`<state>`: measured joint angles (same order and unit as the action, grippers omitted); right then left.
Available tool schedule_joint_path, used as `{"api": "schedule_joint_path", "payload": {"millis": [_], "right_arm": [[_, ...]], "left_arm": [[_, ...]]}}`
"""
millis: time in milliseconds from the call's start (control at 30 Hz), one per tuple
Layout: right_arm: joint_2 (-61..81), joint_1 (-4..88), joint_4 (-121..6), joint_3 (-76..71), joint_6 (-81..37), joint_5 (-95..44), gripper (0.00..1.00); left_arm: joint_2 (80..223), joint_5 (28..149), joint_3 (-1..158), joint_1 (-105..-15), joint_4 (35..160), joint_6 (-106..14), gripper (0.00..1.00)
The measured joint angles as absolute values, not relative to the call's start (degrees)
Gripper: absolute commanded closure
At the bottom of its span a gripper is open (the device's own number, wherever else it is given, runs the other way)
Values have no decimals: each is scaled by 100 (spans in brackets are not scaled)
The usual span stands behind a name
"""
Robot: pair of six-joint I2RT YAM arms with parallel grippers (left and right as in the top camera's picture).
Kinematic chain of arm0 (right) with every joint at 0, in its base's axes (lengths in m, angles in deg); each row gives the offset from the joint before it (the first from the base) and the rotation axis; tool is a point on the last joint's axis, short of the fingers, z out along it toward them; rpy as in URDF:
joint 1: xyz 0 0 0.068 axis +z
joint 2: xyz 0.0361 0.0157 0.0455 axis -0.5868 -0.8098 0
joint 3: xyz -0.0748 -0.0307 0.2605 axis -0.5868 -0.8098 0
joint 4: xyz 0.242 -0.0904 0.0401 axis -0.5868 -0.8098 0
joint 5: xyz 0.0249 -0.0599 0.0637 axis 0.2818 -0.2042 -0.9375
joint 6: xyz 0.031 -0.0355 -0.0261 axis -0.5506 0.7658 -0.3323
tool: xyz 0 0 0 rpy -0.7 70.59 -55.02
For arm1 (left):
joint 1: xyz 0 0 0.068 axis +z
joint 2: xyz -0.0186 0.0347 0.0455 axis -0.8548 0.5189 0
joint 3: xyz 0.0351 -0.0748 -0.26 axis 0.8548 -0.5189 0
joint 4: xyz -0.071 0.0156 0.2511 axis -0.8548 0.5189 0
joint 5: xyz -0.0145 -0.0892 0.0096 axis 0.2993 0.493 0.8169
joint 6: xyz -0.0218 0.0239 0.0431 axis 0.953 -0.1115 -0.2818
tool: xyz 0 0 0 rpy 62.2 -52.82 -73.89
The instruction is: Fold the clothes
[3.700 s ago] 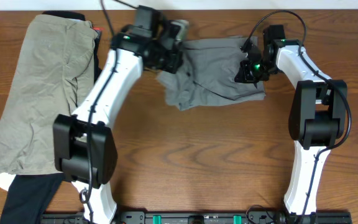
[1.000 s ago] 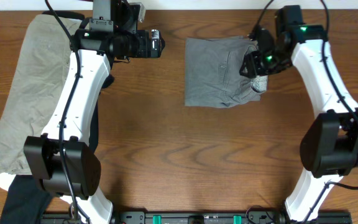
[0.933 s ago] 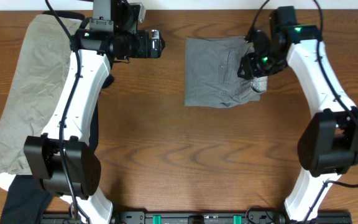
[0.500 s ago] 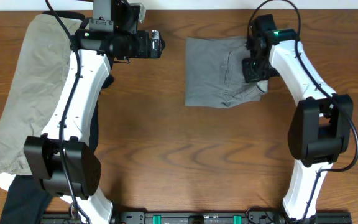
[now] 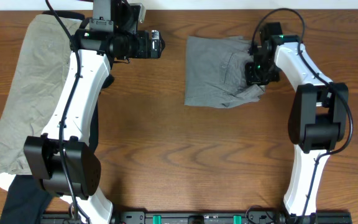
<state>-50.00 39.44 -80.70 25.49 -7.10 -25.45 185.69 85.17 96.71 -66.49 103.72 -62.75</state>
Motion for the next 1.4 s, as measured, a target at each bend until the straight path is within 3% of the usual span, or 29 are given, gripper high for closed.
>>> {"api": "schedule_joint_path", "payload": {"millis": [333, 633, 1067, 1400], "right_arm": [[-4394, 3410, -8669, 2822, -355, -3668, 99], [-3039, 4048, -9587, 3049, -108, -4042, 98], [-3295, 4118, -8138, 593, -532, -3438, 99], [-3295, 3887, -7475, 177, -675, -3462, 99]], "left_arm": [[18569, 8517, 9671, -6649, 10412, -6279, 2], [18569, 8517, 9671, -6649, 10414, -6281, 2], [18569, 8517, 9671, -6649, 10436, -6296, 2], [18569, 8517, 9671, -6649, 10438, -6294, 2]]}}
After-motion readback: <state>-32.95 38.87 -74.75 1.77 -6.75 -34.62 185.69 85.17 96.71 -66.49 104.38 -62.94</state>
